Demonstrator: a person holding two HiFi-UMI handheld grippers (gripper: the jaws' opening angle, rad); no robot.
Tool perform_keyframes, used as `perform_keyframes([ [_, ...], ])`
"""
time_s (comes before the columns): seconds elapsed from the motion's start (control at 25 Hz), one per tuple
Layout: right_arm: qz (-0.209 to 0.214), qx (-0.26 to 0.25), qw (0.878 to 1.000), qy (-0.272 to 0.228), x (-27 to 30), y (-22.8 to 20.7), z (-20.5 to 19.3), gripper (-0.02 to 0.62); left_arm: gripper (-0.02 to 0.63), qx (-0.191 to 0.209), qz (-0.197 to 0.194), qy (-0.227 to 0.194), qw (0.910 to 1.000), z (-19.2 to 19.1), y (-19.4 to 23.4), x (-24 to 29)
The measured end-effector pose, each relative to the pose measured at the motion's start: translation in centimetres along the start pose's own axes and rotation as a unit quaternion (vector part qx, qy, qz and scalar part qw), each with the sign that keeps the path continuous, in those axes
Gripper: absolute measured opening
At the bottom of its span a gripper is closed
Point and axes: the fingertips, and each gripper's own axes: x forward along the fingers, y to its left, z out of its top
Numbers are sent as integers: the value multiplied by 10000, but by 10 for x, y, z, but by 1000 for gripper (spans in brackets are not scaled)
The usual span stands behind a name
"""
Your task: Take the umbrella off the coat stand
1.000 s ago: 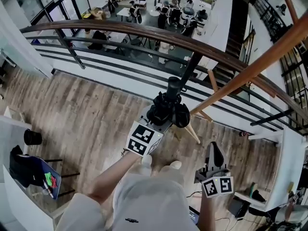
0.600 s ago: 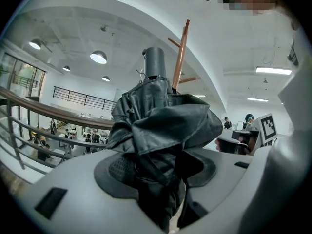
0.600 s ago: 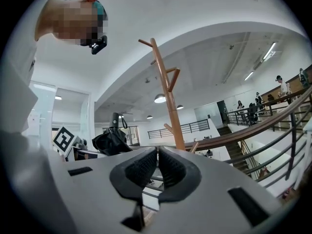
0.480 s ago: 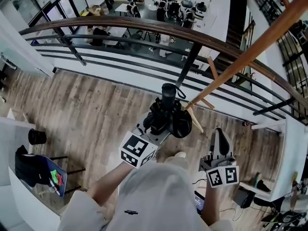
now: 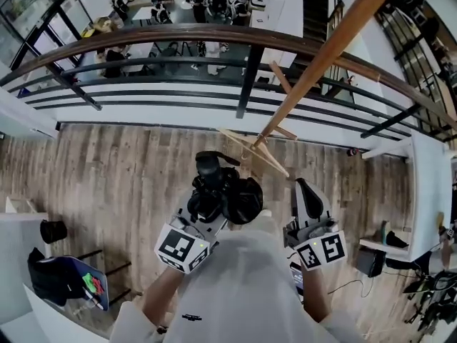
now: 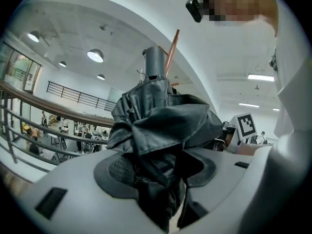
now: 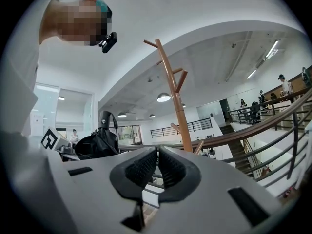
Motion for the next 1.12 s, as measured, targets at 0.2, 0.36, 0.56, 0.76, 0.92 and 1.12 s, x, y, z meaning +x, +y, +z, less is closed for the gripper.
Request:
perform_keyframes([
  [0.2,5,55,10000,55,1,8,-6,37,241,22,55,135,9999,-19,2,-9],
  [0.36,-35,90,9999,96,6,3,-8,37,241,147,10,219,9997,-21,-1,-4],
  [0.56,-60,13,9998,178,7,5,-15,37,241,236,5,267,9994,-22,2,-3],
  [0.76,-59,-106,9990,419,8,7,-22,37,241,285,-69,262,9992,-22,1,-4],
  [0.92,131,132,9984,533,16,8,-30,37,241,336,-207,185,9990,-20,5,-1],
  [1.12,158,159,9976,651,9,11,-37,37,241,427,-365,175,9983,-21,-1,3],
])
